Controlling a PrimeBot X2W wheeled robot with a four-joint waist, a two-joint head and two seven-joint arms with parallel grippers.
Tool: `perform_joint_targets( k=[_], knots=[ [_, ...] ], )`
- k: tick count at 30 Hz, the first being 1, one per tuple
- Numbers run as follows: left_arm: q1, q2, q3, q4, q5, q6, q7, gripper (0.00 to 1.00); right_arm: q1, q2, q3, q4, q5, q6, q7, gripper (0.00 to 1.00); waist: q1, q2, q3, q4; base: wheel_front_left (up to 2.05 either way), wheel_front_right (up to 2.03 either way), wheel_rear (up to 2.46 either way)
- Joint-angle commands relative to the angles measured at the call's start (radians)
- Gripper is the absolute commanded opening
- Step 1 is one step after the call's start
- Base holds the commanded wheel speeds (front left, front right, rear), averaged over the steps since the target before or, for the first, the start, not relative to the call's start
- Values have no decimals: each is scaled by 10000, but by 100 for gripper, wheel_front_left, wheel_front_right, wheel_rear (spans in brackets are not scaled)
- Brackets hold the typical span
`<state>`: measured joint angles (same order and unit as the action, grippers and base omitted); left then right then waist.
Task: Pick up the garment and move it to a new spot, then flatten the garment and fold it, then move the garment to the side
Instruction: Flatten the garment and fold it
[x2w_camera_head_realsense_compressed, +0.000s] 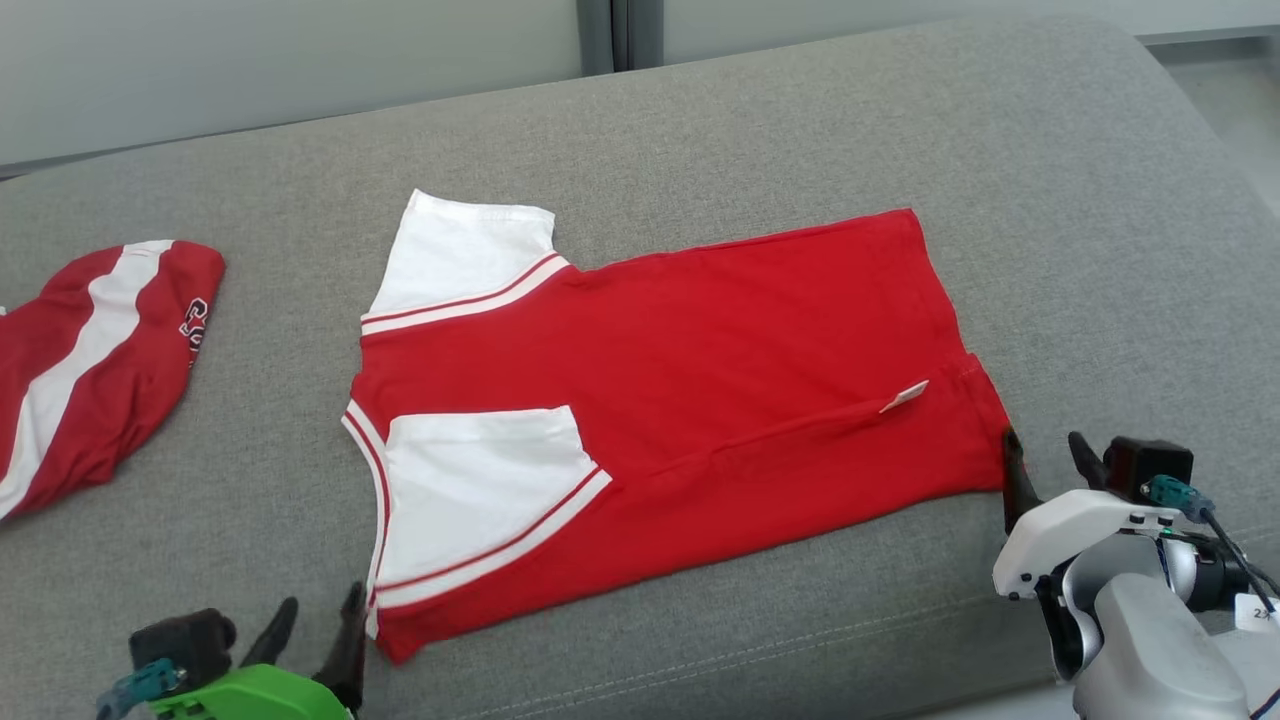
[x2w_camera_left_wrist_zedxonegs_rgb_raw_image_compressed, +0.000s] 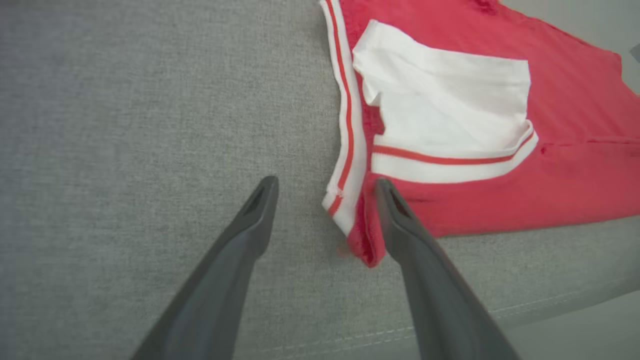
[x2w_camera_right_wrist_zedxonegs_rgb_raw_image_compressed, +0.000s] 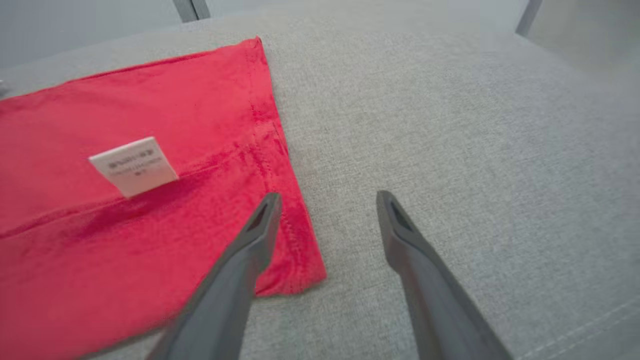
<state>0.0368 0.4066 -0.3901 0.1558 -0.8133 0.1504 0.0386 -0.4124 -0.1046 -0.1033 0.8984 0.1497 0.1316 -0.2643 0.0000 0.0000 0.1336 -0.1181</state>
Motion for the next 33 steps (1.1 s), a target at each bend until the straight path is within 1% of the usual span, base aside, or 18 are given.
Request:
perform_joint_targets(
  k=[1, 2, 4, 6, 10, 14, 18, 23, 28, 32, 33],
  knots=[
    [198, 98, 165, -140, -33, 104, -197, 100, 135, 40, -41, -261, -140, -18, -20, 100, 0, 0, -80, -61, 0, 0, 0],
    [273, 100, 477, -461, -60, 275, -570, 100, 276, 91, -180, -935, -266, -18, -21, 100, 0, 0, -163, -91, 0, 0, 0],
    [311, 99, 732, -748, -37, 366, -958, 100, 485, 173, -225, -1652, -411, -18, -21, 100, 0, 0, -260, -107, 0, 0, 0],
    [291, 122, 868, -861, 60, 394, -1260, 100, 676, 270, -141, -2354, -578, -18, -21, 100, 0, 0, -348, -124, 0, 0, 0],
    [68, -7, 1001, -1091, 210, 434, -1761, 100, 1052, 403, 319, -3672, -657, -18, -22, 100, 0, 0, -510, -157, 0, 0, 0],
    [-178, -150, 854, -1442, 506, 111, -2358, 100, 1472, 458, 786, -4627, -477, -18, -19, 100, 0, 0, -670, -192, 0, 0, 0],
    [-441, -301, 598, -1455, 942, -90, -2675, 100, 1827, 490, 1097, -4958, -461, -16, -21, 100, 0, 0, -764, -244, 0, 0, 0],
    [-1306, -429, 329, -954, 1056, -303, -2449, 100, 2005, 520, 1288, -5040, -420, -16, -21, 100, 0, 0, -598, -343, 0, 0, 0],
    [-3083, -364, 68, 8, 1125, -609, -1535, 100, 1804, 533, 1449, -5138, -293, -16, -21, 100, 0, 0, -56, -498, 0, 0, 0],
    [-4839, -293, -45, 1236, 1253, -893, -883, 100, 1598, 537, 1640, -5269, -111, -16, -21, 100, 0, 0, 537, -651, 0, 0, 0],
    [-4839, -293, -45, 1236, 1253, -893, -883, 100, 1598, 537, 1640, -5269, -111, -16, -21, 100, 0, 0, 537, -651, 0, 0, 0]
  ],
)
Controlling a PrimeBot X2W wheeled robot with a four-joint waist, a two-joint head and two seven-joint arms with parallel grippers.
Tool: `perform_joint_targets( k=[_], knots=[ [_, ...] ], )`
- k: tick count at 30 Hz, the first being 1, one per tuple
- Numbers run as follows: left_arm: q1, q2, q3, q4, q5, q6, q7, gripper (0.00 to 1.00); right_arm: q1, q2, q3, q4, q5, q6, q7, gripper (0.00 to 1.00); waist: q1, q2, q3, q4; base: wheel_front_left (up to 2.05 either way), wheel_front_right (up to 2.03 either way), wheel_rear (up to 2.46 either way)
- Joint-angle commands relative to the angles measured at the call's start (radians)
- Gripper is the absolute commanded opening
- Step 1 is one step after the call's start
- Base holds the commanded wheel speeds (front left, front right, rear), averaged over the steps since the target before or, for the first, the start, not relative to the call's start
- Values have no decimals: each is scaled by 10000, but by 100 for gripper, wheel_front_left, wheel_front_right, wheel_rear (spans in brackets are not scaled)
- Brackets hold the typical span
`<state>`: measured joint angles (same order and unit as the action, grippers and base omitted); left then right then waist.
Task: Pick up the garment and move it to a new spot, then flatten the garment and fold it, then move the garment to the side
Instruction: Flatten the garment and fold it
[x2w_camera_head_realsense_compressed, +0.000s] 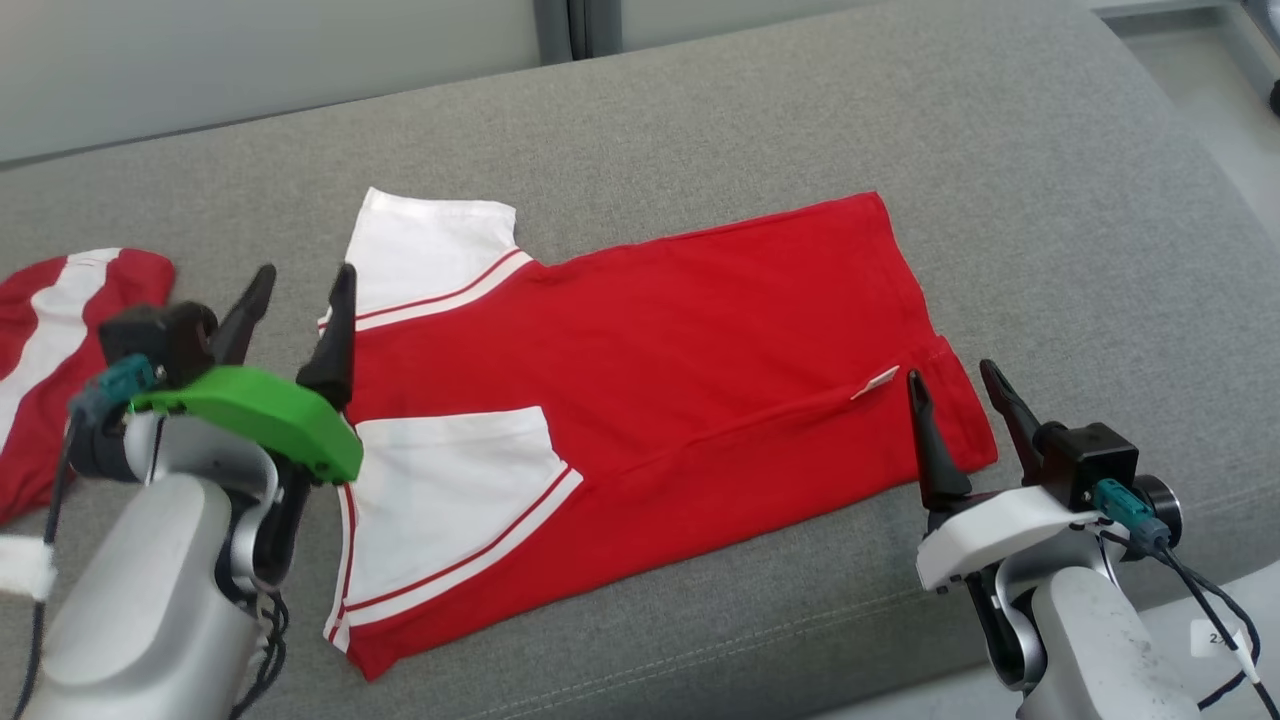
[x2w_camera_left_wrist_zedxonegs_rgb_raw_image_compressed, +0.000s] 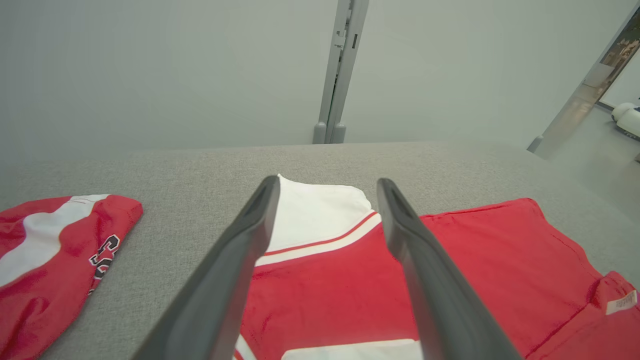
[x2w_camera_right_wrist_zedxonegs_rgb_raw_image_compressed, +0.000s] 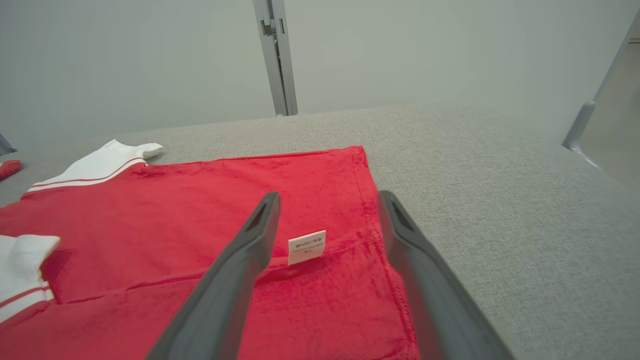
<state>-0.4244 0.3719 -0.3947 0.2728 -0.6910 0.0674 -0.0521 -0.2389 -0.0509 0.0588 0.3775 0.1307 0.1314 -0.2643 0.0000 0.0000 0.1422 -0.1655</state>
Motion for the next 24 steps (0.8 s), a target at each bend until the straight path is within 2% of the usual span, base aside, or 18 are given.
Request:
perform_joint_targets(
  k=[1, 12, 18, 24],
  knots=[
    [-659, 90, -32, 441, 97, -132, 176, 100, -217, -2, 84, -105, 144, -16, -21, 100, 0, 0, 644, -231, 0, 0, 0],
    [-4579, 214, -280, 4459, 302, -1069, 1348, 100, -681, 3, 677, -694, 499, -14, -21, 100, 0, 0, 2371, -846, 0, 0, 0],
    [-6066, 274, -475, 6171, 491, -1328, 1705, 100, -751, 2, 974, -1042, 619, -14, -21, 100, 0, 0, 3113, -1204, 0, 0, 0],
    [-7246, 441, -734, 7302, 686, -1547, 2175, 100, -809, 4, 1172, -1446, 687, -14, -20, 100, 0, 0, 3838, -1521, 0, 0, 0]
  ],
)
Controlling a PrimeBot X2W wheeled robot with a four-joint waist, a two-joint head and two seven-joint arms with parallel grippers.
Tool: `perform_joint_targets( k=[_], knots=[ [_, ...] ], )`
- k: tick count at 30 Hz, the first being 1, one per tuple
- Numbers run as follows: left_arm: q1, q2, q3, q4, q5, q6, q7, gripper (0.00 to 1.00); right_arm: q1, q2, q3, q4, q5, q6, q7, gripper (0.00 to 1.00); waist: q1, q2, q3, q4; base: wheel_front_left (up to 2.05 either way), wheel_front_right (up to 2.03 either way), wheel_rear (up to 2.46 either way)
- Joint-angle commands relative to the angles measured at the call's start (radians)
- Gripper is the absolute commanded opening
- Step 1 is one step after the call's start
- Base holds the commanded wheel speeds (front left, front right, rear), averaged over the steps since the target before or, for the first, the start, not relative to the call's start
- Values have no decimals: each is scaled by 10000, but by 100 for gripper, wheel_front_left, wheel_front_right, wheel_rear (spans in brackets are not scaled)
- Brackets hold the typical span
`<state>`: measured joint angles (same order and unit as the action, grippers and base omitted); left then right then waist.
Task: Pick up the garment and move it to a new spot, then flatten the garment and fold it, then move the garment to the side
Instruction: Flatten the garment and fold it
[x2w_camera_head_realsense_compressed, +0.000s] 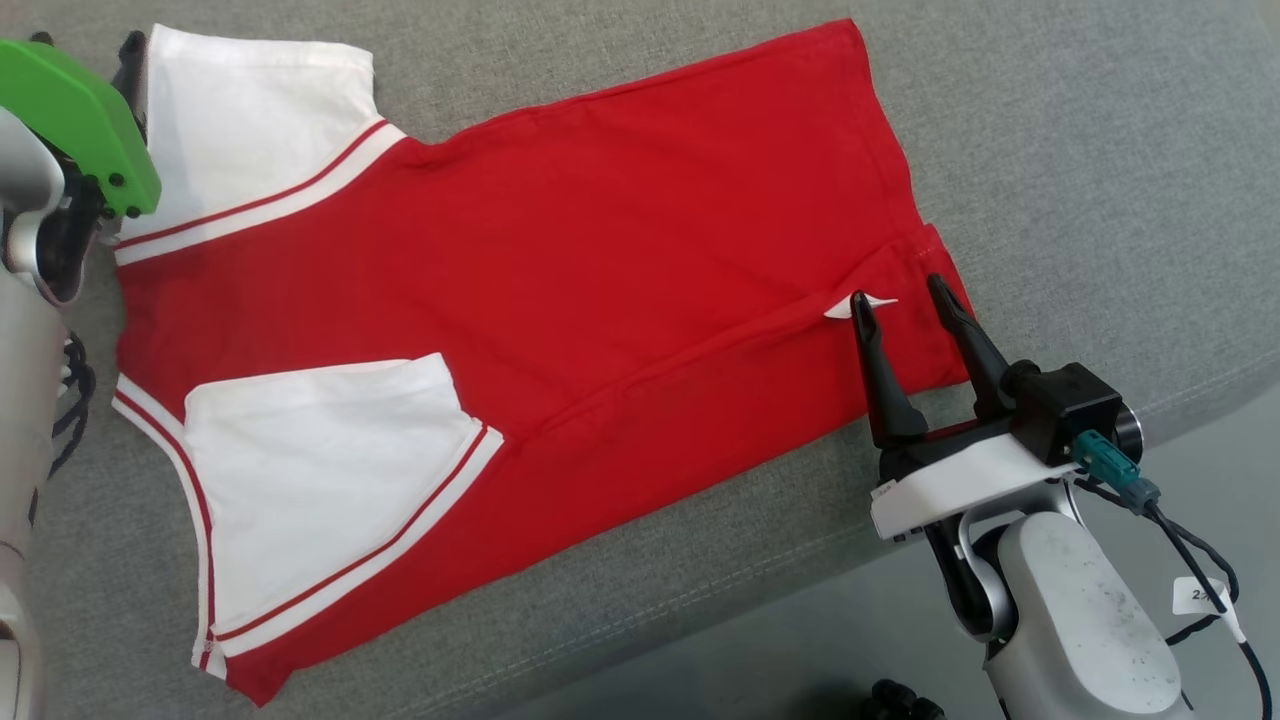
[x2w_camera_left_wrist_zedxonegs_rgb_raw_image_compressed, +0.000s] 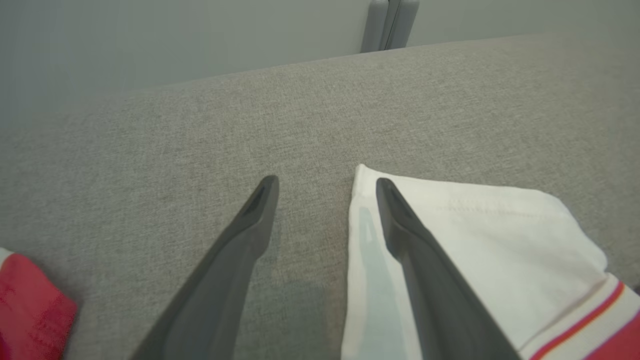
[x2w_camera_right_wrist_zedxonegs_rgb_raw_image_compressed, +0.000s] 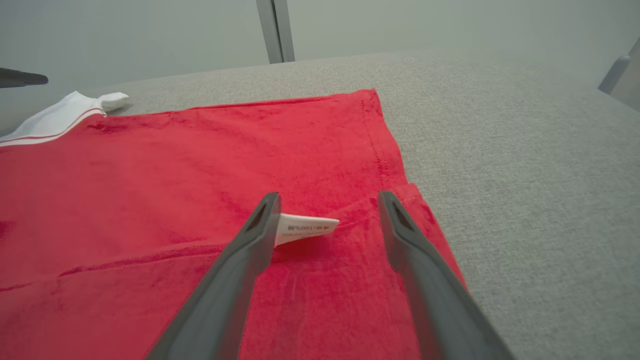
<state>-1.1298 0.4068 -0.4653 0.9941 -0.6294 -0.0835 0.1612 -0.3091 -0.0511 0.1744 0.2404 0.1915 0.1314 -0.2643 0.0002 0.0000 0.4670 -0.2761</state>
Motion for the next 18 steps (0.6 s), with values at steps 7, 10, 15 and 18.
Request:
perform_joint_targets(
  k=[7, 10, 15, 18],
  knots=[
    [-1010, -48, -116, 866, -146, -266, 458, 100, 23, 5, 47, -219, -11, -14, -21, 100, -2, 0, 907, -521, 0, 0, 0],
    [-1067, -182, -338, 1100, -50, -324, 716, 100, 68, 7, 19, -193, -37, -14, -21, 100, -2, 0, 936, -495, 0, 0, 0],
    [-1132, -177, -659, 1512, 175, -369, 937, 0, -90, 4, 42, -199, 6, -14, -21, 100, -2, 0, 937, -534, 0, 0, 0],
    [-1270, -272, -745, 1534, 199, -367, 792, 0, -217, 5, -98, -279, -121, -14, -21, 100, -2, 0, 910, -435, 0, 0, 0]
  ],
)
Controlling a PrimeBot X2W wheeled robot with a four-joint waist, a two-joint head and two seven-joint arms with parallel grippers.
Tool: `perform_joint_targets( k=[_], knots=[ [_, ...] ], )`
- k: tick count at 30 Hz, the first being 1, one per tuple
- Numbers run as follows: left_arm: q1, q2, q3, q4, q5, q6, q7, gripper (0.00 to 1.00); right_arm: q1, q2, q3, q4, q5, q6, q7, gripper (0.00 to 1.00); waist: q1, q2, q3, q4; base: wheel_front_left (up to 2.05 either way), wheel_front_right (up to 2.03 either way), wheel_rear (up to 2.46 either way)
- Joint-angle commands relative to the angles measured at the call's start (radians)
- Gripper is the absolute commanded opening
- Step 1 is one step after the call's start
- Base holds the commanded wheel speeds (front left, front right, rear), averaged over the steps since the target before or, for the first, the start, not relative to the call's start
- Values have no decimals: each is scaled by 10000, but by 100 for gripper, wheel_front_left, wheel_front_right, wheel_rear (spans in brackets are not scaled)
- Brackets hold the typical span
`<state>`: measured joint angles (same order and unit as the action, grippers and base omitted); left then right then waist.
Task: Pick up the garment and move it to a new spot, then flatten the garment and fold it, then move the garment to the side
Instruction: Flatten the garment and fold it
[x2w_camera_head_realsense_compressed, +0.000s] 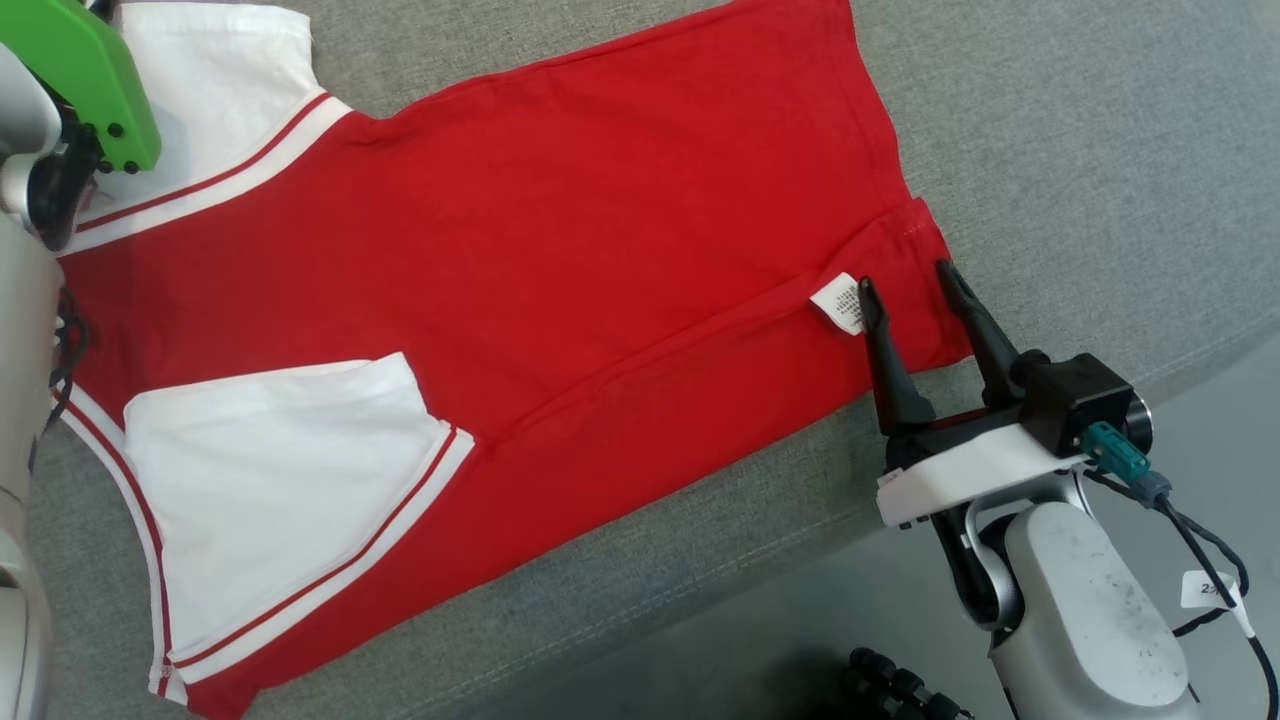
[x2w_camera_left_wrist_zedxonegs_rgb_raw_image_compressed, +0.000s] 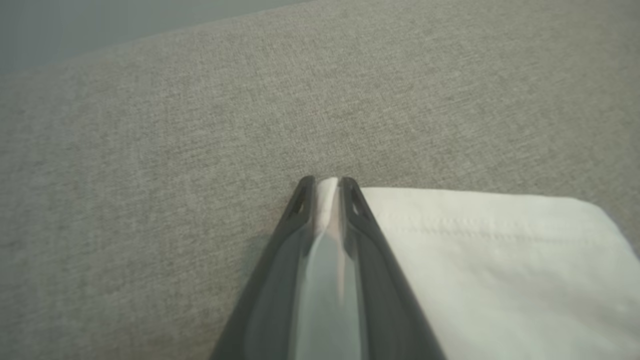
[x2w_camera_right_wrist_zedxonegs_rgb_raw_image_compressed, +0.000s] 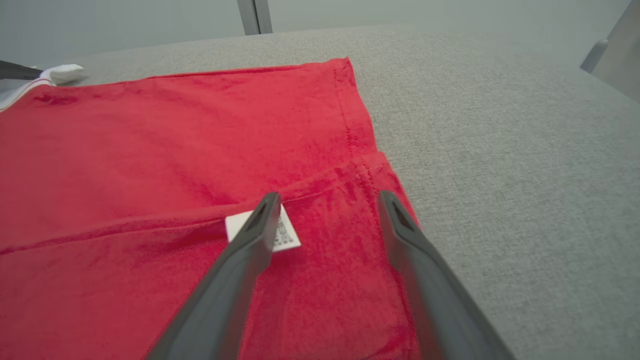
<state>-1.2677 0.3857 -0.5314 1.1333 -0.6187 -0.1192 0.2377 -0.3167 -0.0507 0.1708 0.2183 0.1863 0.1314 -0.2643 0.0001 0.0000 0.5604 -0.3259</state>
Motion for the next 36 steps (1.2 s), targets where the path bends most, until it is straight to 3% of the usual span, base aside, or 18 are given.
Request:
perform_joint_targets(
  k=[1, 11, 19, 20, 27, 36],
  knots=[
    [86, -89, -100, 119, 75, -19, -32, 0, -185, -1, -146, -64, -102, -14, -21, 100, -1, 0, -53, 111, 0, 0, 0],
    [275, -332, -347, -572, -284, -114, -441, 0, -991, -6, -694, 73, -240, -14, 127, 100, -1, 0, -456, 535, 0, 0, 0],
    [402, 112, -557, -2000, -1066, -123, -122, 0, -3298, 2, -719, 989, 361, -14, 2998, 100, -1, 0, -613, 619, 0, 0, 0],
    [438, 243, -620, -2393, -1169, -124, -61, 0, -3902, -7, -886, 1413, 538, -14, 3755, 100, -1, 0, -606, 660, 0, 0, 0],
    [544, 572, -818, -3777, -1403, -122, 155, 0, -5748, -3, -1634, 3348, 714, -14, 6247, 100, -1, 0, -418, 973, 0, 0, 0],
    [777, 969, -889, -5283, -1421, 103, 554, 0, -7659, -4, -2427, 5334, -100, -13, 7457, 100, -1, 0, -138, 1434, 0, 0, 0]
  ],
)
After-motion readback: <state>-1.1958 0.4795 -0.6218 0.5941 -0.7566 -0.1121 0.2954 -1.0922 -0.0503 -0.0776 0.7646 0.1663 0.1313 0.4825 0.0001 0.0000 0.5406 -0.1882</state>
